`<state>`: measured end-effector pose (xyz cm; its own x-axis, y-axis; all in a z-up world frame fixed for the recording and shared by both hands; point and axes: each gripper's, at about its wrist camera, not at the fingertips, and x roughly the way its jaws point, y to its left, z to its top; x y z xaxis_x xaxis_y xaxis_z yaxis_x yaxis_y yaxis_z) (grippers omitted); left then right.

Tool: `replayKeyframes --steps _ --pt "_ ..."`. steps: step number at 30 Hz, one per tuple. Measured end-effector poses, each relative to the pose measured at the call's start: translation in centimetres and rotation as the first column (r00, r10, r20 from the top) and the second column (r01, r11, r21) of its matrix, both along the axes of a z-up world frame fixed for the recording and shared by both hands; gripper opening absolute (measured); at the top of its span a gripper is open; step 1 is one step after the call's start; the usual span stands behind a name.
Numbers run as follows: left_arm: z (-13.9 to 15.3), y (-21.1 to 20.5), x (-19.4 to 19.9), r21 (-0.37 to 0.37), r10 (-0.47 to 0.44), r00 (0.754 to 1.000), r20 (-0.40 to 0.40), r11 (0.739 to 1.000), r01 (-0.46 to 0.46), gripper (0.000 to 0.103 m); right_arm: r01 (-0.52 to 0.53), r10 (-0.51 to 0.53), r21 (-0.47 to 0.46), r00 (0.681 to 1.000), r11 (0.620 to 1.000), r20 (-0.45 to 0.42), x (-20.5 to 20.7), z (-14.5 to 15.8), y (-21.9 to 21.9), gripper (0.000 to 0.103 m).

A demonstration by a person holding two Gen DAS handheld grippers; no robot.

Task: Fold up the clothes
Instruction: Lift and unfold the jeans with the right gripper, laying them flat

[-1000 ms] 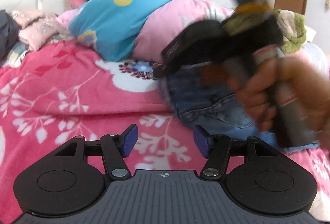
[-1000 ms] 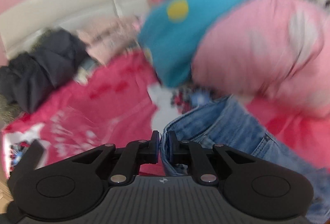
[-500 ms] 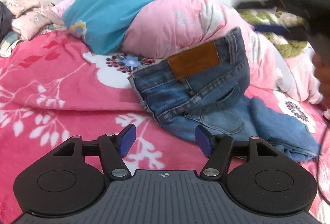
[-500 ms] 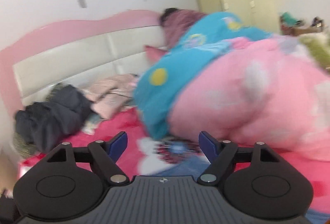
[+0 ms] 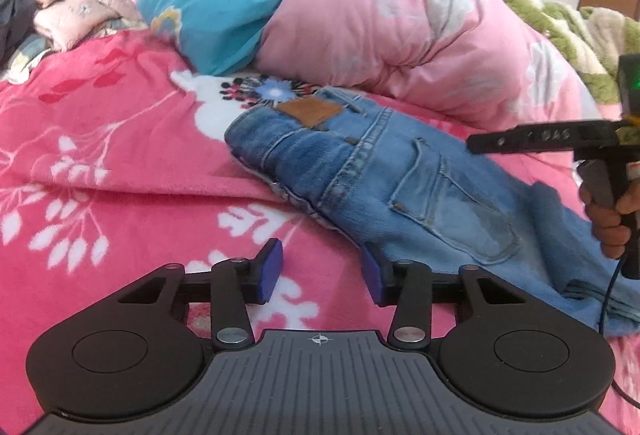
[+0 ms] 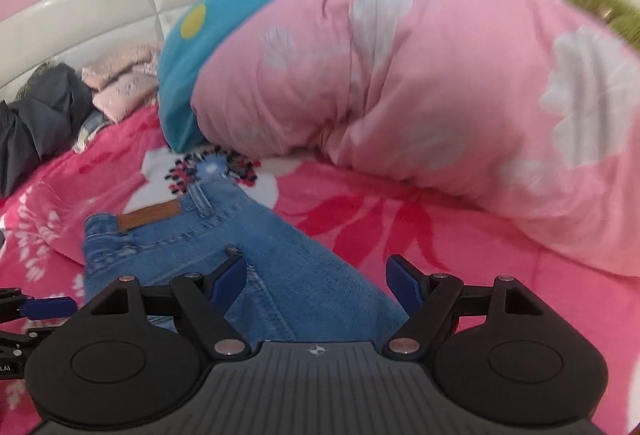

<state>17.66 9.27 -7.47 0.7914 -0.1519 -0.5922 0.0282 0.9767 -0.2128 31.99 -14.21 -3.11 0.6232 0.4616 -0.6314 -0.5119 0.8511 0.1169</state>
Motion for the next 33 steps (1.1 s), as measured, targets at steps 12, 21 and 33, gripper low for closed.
replayKeyframes --steps 12,21,33 --pt "0.0 -0.3 0.1 0.016 0.009 1.0 -0.005 1.0 -0.009 0.043 -0.076 0.077 -0.085 0.997 0.993 0.01 -0.3 -1.3 0.6 0.008" --pt "0.2 1.1 -0.7 -0.039 0.029 1.0 -0.002 0.999 -0.029 0.043 -0.145 0.152 -0.155 0.988 0.977 0.033 -4.4 0.9 2.0 0.003" --pt "0.3 2.2 -1.2 -0.052 0.019 1.0 0.002 0.998 -0.019 0.044 0.023 -0.009 -0.211 0.998 0.977 0.066 -2.3 0.1 2.1 0.057"
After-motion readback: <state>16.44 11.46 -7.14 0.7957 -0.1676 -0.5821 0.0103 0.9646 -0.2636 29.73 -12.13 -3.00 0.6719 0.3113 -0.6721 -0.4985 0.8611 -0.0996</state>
